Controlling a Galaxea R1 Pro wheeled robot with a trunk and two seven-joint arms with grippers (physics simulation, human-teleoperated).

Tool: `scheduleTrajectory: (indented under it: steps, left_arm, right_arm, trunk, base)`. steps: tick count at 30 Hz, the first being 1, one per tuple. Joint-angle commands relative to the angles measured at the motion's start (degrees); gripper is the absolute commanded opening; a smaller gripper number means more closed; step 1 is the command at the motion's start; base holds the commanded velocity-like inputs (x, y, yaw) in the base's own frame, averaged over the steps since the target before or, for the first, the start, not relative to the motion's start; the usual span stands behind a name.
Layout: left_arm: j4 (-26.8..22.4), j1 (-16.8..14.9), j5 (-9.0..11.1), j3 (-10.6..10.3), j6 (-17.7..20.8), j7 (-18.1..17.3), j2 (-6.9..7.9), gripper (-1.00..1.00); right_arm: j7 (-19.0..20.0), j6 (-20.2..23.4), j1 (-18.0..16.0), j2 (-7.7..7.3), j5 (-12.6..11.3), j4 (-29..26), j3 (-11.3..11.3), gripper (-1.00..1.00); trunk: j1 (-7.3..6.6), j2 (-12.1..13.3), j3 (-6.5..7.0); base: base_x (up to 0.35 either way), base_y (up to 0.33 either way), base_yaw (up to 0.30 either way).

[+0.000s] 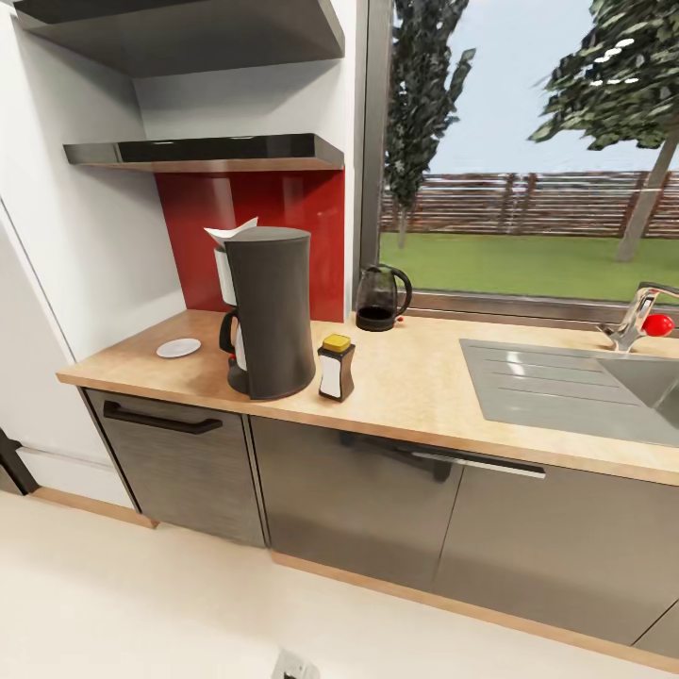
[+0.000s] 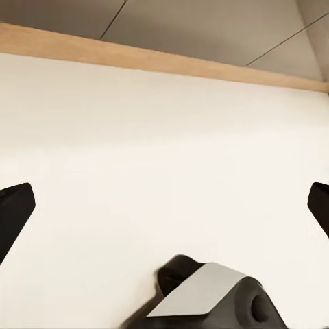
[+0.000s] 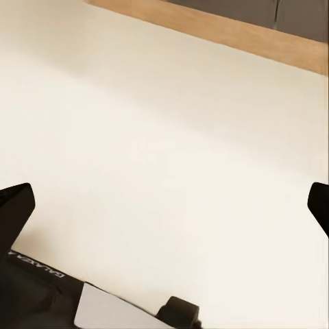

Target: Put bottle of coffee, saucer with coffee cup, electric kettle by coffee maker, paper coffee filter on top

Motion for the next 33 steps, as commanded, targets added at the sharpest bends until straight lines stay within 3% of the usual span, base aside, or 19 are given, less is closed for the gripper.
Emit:
scheduleTrajectory:
  steps: [1, 17, 33]
  left_arm:
    - [0.1, 0.0, 0.3, -0.4, -0.4, 0.0, -0.07, 1.0]
    - [0.5, 0.5, 0.3, -0.3, -0.3, 1.6, -0.29, 1.0]
    - [0.5, 0.5, 0.3, -0.3, -0.4, 2.0, -0.29, 1.0]
  right_arm:
    - [0.2, -0.4, 0.0, -0.02, 0.6, 0.1, -0.7, 1.0]
    - [0.5, -0.3, 0.0, -1.21, 0.6, 0.2, -3.3, 1.0]
    - [0.7, -0.2, 0.0, -1.4, 0.5, 0.1, -3.5, 1.0]
  trunk:
    - [0.0, 0.0, -0.05]
    - [0.0, 0.0, -0.05]
    - [0.0, 0.0, -0.05]
  base:
    - [0.0, 0.0, 0.0]
    - [0.0, -0.056, -0.007]
    - [0.0, -0.01, -0.252]
